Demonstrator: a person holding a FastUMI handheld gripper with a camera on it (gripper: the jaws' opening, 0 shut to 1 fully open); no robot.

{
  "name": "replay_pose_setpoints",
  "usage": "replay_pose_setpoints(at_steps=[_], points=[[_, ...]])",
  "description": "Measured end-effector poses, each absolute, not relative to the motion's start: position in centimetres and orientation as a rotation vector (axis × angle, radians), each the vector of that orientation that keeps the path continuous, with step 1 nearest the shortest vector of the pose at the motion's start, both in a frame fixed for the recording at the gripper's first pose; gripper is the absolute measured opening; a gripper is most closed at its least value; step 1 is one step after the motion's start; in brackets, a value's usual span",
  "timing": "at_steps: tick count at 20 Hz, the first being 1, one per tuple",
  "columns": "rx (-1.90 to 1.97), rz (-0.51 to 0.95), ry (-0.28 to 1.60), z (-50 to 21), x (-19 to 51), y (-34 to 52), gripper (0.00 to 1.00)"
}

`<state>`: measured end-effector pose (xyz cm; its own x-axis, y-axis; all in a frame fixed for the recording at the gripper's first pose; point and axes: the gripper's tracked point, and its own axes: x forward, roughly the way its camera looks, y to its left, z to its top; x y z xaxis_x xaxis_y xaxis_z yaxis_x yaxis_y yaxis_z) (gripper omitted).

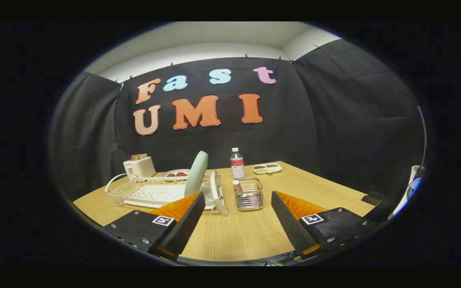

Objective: Take the plate from the dish rack, then take the spoon from the basket and place it into the plate.

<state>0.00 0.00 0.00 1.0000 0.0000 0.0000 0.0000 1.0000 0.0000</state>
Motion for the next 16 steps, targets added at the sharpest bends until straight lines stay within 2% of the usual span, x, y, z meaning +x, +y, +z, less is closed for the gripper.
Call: replay_pose_setpoints(at_steps=[16], points=[[-0.025, 0.013, 0.000, -0.2, 0.0, 0.9, 0.99]])
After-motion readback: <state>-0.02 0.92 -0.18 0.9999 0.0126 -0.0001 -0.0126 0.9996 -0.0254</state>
